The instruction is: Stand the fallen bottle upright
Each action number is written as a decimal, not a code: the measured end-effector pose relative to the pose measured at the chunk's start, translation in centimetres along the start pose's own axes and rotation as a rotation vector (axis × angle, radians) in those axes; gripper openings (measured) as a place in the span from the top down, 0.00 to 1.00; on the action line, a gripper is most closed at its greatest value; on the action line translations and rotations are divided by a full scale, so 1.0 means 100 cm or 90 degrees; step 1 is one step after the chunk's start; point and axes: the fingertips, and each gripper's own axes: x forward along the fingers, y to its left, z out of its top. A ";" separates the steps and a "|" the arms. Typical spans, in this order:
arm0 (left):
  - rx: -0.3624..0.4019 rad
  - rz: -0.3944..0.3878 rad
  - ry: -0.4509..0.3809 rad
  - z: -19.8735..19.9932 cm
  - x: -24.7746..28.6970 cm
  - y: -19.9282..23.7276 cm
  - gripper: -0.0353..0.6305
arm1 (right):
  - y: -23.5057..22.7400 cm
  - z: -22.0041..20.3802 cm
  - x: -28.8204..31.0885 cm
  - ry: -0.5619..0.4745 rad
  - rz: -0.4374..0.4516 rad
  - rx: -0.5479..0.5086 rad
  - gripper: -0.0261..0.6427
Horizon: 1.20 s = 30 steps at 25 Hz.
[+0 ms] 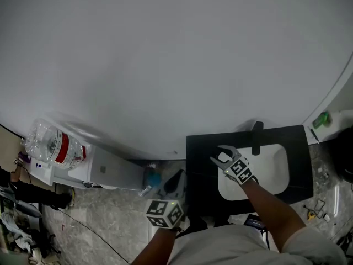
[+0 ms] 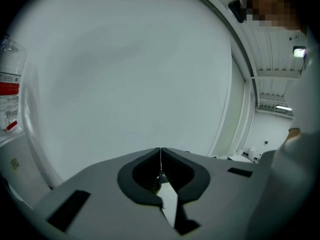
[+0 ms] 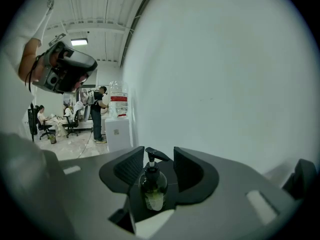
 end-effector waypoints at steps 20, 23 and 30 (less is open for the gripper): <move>0.061 -0.054 -0.135 0.098 0.031 -0.085 0.94 | 0.041 0.229 -0.125 -0.160 0.021 0.022 0.96; 0.070 -0.051 -0.143 0.107 0.035 -0.091 0.94 | 0.047 0.249 -0.140 -0.167 0.025 0.042 0.96; 0.073 -0.050 -0.146 0.109 0.041 -0.103 0.94 | 0.049 0.257 -0.157 -0.174 0.038 0.059 0.96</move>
